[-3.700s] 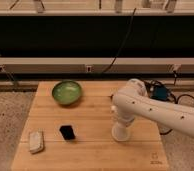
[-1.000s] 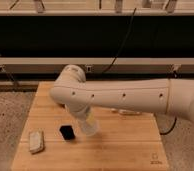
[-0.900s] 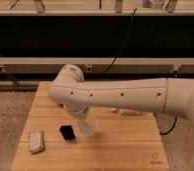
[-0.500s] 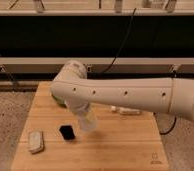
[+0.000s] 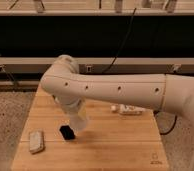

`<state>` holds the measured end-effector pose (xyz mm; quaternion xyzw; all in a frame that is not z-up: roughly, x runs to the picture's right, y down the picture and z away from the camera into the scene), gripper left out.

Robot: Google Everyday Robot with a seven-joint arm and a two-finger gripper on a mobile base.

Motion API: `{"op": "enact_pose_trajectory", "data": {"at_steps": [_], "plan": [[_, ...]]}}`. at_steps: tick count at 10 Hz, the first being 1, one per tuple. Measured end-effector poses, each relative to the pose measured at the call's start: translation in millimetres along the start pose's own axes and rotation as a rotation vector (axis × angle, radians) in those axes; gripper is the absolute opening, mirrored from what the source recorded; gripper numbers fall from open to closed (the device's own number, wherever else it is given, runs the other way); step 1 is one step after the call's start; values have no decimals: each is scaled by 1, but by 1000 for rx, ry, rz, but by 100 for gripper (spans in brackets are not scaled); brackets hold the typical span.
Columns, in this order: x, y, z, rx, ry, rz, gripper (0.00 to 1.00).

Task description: Place the ceramic cup over the eraser

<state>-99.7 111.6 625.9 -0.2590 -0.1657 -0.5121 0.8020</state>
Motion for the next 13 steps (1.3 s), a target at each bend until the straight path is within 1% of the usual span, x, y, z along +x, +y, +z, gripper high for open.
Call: {"op": "enact_pose_trajectory", "data": {"at_steps": [2, 3, 5, 8, 12, 13], "plan": [[-8, -10, -3, 11, -18, -27, 1], [-17, -19, -2, 16, -33, -51, 1], [-29, -25, 4, 13, -58, -80, 1], [-46, -29, 22, 17, -88, -113, 1], [-50, -38, 45, 32, -112, -125, 1], [-47, -40, 55, 33, -117, -123, 1]]}}
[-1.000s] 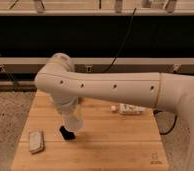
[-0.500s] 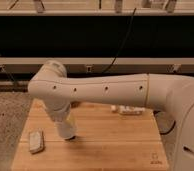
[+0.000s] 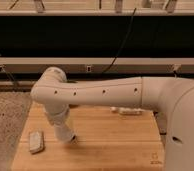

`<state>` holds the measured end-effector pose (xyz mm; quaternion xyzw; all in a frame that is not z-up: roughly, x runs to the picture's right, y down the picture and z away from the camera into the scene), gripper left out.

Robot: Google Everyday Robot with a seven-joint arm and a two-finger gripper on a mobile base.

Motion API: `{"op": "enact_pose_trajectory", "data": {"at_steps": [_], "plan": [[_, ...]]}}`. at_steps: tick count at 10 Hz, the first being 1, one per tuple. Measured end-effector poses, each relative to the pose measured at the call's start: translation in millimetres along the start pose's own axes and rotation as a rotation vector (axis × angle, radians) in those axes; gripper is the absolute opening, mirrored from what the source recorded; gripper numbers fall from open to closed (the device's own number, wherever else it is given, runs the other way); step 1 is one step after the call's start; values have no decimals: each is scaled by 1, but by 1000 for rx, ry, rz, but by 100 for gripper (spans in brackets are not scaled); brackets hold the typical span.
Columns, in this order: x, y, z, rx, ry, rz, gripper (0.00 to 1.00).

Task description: Place the ceramic cup over the eraser

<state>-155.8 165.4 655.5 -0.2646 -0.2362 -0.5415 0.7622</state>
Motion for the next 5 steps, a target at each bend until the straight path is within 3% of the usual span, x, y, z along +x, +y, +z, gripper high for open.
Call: {"op": "enact_pose_trajectory", "data": {"at_steps": [3, 5], "plan": [[9, 2, 27, 1, -12, 10, 1], [13, 5, 41, -2, -6, 7, 7]]}}
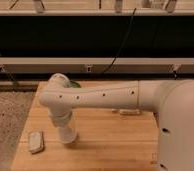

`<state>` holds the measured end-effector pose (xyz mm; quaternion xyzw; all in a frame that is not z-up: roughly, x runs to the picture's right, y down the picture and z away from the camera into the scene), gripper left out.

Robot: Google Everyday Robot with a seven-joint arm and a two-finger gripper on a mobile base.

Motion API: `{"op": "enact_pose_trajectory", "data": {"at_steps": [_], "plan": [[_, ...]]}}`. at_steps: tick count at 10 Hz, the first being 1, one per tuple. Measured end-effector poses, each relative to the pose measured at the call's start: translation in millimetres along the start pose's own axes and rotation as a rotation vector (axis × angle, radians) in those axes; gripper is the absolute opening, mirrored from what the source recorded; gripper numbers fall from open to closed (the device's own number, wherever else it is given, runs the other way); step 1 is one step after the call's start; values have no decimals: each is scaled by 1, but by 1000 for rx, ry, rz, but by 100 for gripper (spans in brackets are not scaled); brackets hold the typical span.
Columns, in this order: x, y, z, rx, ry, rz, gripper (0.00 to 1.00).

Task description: Place the ceramic cup over the eraser

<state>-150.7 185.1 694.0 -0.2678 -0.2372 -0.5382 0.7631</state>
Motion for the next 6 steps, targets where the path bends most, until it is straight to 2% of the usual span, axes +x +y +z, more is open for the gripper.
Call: {"op": "enact_pose_trajectory", "data": {"at_steps": [1, 6], "plan": [[1, 0, 4, 1, 6, -5, 15], [5, 8, 20, -18, 36, -20, 67]]}}
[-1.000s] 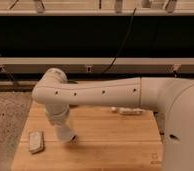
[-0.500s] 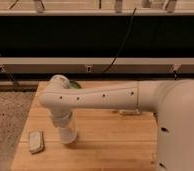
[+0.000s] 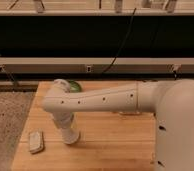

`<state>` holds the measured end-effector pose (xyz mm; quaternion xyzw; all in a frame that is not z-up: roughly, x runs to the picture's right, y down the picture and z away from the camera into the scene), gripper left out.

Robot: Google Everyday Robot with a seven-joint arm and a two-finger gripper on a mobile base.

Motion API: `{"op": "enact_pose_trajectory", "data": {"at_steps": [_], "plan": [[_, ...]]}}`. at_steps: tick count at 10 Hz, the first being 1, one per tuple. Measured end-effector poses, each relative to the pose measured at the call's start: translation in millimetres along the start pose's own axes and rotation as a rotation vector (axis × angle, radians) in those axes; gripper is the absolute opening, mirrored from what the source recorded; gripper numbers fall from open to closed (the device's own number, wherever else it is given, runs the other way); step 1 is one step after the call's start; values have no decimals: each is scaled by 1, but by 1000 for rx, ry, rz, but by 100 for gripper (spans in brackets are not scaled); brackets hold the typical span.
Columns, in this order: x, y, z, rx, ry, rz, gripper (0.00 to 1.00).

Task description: Place the ceramic cup over the eraser

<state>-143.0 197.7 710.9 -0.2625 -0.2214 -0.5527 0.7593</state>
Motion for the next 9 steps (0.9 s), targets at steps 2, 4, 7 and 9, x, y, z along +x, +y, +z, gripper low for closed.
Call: {"op": "enact_pose_trajectory", "data": {"at_steps": [2, 4, 7, 9], "plan": [[0, 4, 4, -21, 14, -5, 80], [3, 10, 4, -27, 16, 15, 80], [6, 10, -11, -11, 9, 11, 77], [10, 16, -15, -17, 11, 16, 80]]}}
